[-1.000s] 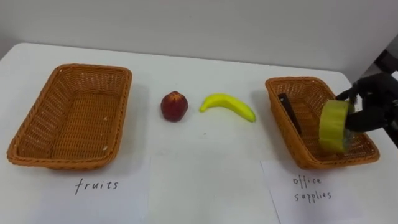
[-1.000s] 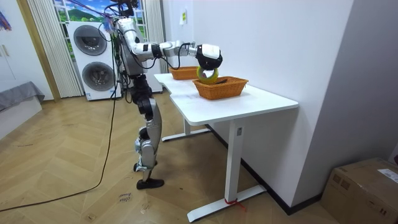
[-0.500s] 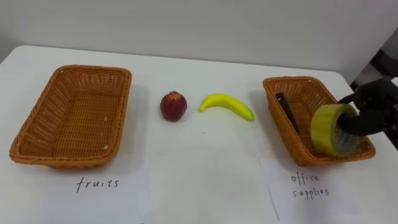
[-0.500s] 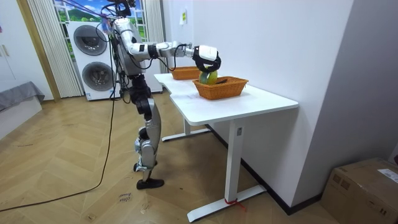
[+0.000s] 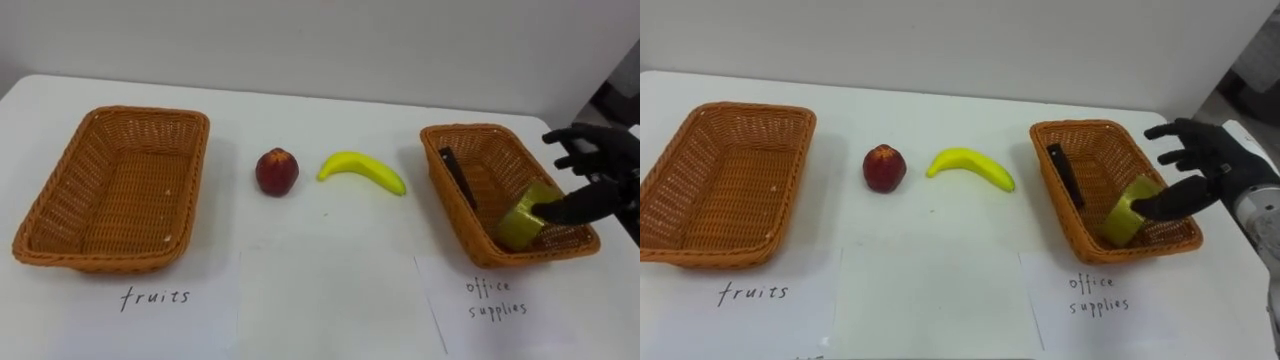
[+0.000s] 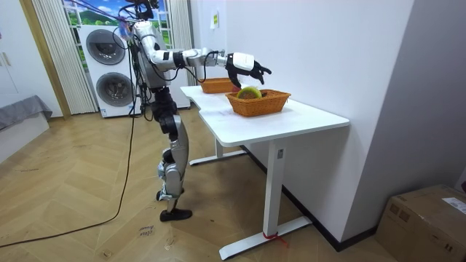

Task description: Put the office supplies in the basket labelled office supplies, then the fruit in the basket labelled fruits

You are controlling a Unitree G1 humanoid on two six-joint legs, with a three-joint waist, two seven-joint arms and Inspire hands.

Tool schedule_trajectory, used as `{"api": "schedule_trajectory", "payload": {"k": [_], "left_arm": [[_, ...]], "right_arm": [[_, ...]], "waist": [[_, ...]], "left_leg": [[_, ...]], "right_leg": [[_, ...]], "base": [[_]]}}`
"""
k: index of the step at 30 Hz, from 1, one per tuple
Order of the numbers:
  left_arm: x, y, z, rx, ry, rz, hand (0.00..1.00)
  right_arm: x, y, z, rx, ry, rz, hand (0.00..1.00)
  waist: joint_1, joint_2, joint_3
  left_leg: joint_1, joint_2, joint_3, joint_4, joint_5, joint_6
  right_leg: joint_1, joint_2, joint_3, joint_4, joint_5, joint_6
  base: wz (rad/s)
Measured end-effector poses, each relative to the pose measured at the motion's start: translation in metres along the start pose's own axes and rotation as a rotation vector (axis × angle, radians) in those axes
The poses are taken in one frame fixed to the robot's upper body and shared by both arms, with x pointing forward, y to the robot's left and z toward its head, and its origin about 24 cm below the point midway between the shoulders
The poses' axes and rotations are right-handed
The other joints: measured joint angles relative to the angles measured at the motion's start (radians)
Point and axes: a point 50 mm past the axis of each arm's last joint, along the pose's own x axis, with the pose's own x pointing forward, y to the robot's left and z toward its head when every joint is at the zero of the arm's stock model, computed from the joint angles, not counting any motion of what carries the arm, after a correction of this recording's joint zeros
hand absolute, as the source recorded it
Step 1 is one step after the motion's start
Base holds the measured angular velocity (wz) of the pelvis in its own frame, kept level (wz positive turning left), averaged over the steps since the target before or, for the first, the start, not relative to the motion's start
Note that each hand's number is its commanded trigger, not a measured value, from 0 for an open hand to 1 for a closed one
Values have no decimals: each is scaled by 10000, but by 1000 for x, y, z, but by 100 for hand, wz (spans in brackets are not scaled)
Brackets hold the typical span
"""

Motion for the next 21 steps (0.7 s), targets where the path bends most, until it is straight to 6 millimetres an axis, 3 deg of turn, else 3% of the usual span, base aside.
{"api": "schedule_trajectory", "payload": {"k": [21], "left_arm": [[1, 3, 5, -65, -100, 99, 0]], "right_arm": [[-1, -2, 10, -118, -407, -114, 0]], "waist": [[7, 56, -38]], "left_leg": [[14, -2, 27, -68, -1, -1]], "right_leg": [[-43, 6, 41, 45, -1, 1]], "base": [[0]]}}
